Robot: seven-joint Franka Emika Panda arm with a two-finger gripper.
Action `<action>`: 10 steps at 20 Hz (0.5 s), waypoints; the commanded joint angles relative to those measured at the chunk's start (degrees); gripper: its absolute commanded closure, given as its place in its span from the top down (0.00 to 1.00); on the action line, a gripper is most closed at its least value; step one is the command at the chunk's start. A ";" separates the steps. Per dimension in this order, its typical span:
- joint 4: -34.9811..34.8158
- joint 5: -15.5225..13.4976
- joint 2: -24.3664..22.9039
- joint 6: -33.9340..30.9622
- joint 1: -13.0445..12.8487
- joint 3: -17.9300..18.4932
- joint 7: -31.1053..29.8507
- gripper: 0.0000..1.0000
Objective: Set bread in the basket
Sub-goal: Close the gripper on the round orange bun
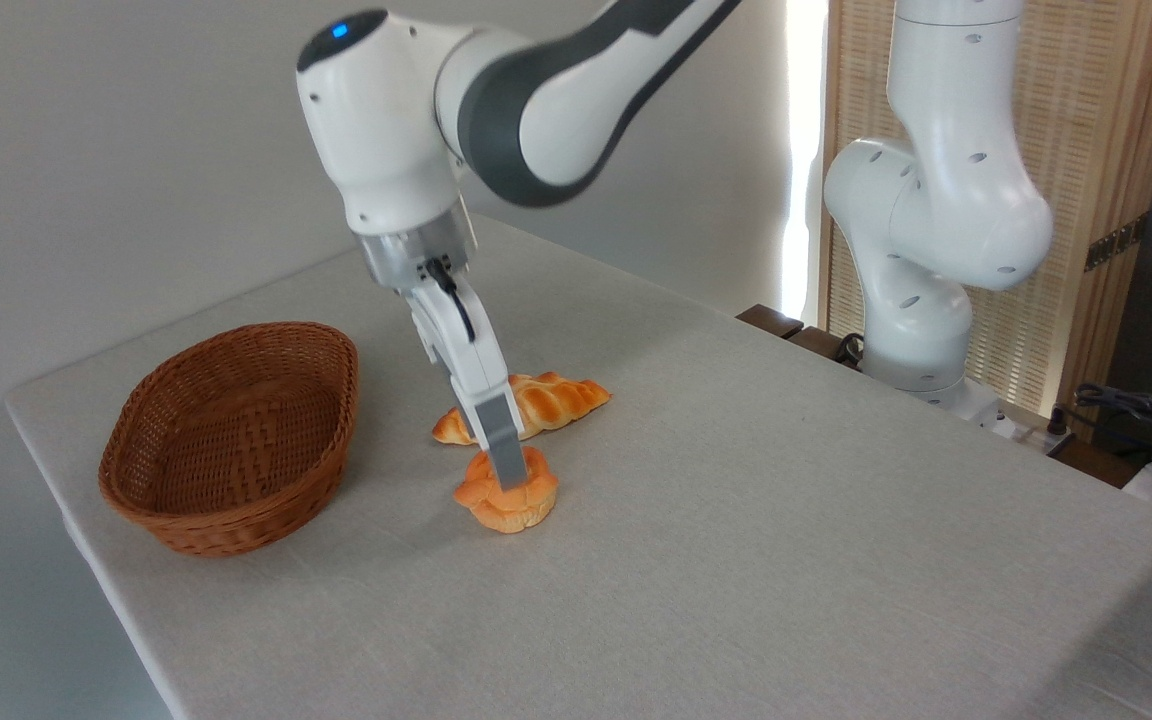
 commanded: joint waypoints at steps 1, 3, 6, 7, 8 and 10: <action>-3.33 0.90 0.65 4.64 -0.67 0.79 1.18 1.00; -4.47 0.90 0.92 5.88 -0.85 0.70 1.10 1.00; -4.92 0.90 1.18 6.50 -0.85 0.70 0.83 0.84; -4.92 0.90 1.10 6.41 -0.85 0.70 0.48 0.60; -4.83 0.82 1.10 6.15 -0.85 0.70 0.31 0.40; -4.74 0.81 1.10 5.88 -0.85 0.61 0.48 0.18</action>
